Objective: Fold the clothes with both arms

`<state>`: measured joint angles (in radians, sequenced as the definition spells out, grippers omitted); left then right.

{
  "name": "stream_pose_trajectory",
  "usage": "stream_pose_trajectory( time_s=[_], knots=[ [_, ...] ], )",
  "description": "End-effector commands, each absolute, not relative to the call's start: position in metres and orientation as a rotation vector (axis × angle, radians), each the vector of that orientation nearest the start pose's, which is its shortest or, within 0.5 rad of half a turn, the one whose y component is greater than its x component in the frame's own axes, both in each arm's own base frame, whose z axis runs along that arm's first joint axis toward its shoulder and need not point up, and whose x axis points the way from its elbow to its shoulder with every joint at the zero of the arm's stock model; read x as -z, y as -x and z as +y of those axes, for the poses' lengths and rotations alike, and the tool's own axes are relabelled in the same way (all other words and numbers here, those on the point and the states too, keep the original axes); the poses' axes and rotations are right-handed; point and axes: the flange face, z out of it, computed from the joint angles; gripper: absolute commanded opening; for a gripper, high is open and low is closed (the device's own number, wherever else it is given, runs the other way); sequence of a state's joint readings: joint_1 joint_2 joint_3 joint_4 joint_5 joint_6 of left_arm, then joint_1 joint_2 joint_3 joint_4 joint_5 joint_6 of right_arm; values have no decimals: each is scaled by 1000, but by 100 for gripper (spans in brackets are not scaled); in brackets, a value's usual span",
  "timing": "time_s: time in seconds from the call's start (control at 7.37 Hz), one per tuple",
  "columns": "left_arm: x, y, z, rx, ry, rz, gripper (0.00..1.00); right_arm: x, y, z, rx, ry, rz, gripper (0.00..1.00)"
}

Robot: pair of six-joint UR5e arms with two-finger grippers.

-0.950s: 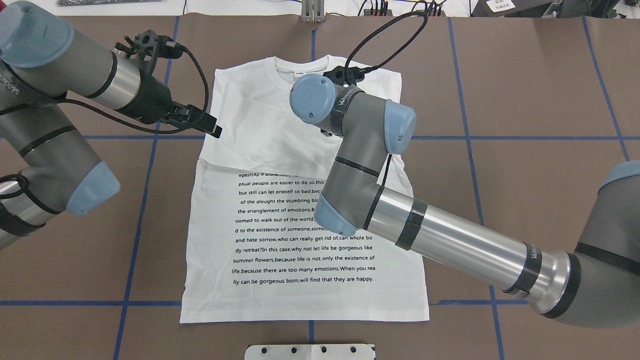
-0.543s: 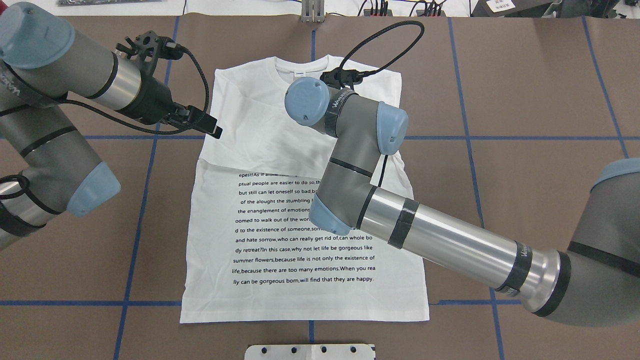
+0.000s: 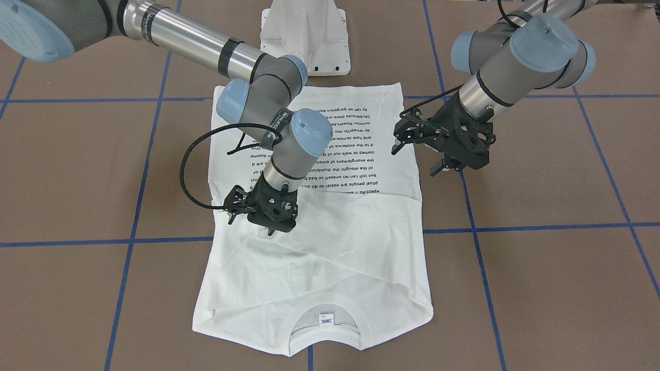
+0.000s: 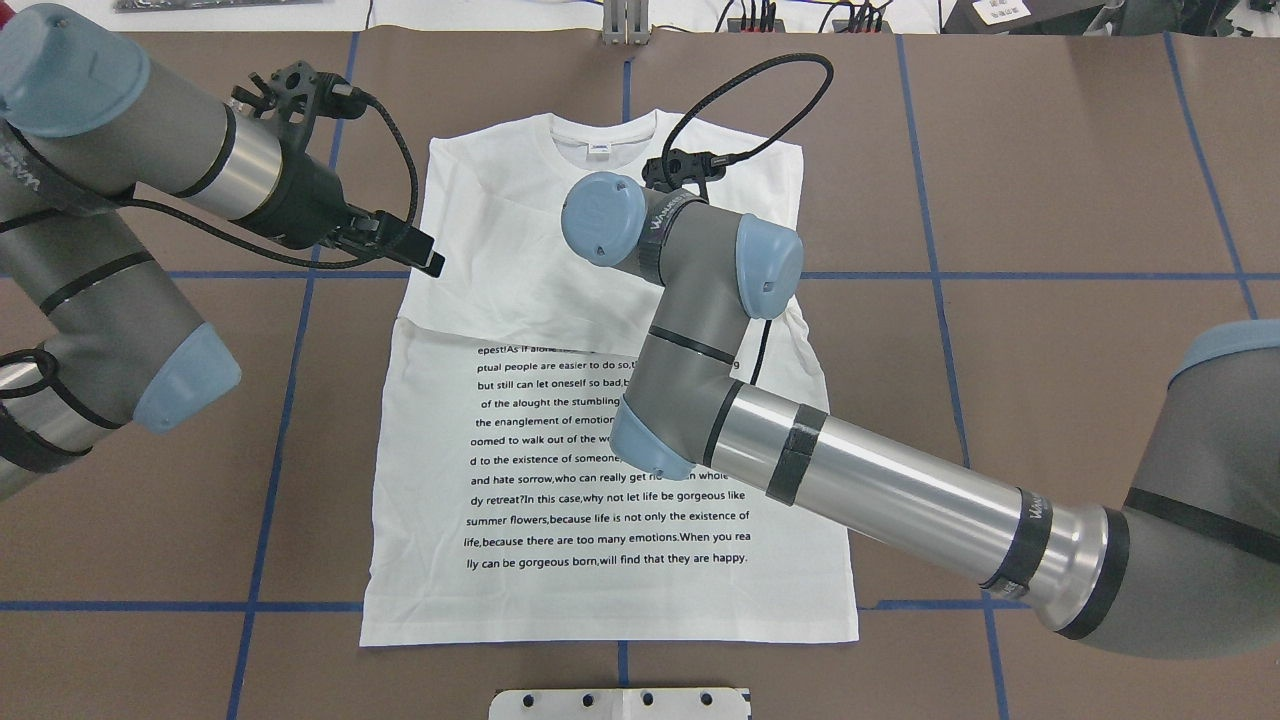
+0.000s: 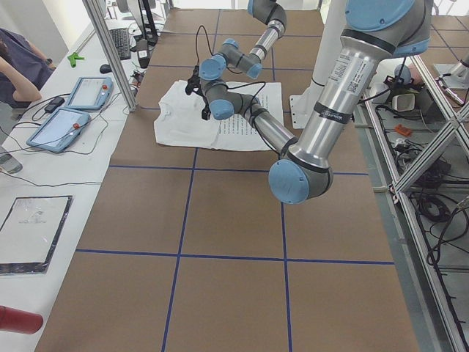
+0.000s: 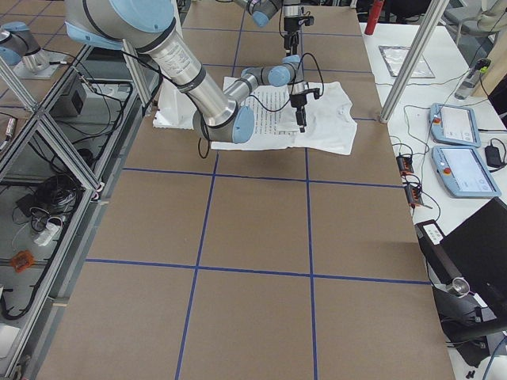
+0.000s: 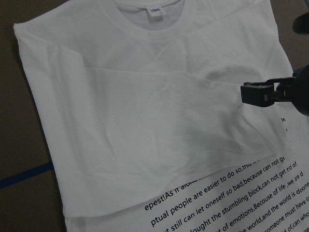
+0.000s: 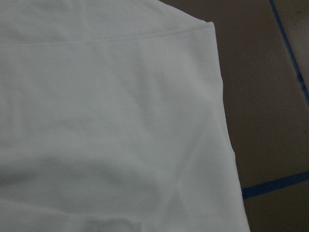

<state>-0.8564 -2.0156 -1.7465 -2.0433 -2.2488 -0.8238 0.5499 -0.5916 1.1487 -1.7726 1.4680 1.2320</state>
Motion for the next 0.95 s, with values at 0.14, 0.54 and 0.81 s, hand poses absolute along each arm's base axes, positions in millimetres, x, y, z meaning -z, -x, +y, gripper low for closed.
stream_pose_trajectory(
  time_s=[0.14, 0.54, 0.81],
  knots=[
    [-265, -351, -512, -274, -329, 1164, 100, -258, 618, -541, -161, -232, -218, 99],
    [-262, -350, -511, -272, -329, 1168, 100, -252, 591, -532, -7, -239, -141, 99],
    [-262, -349, -511, -268, -328, 1168, 100, -282, 583, -534, 38, -258, -80, 100]
  ],
)
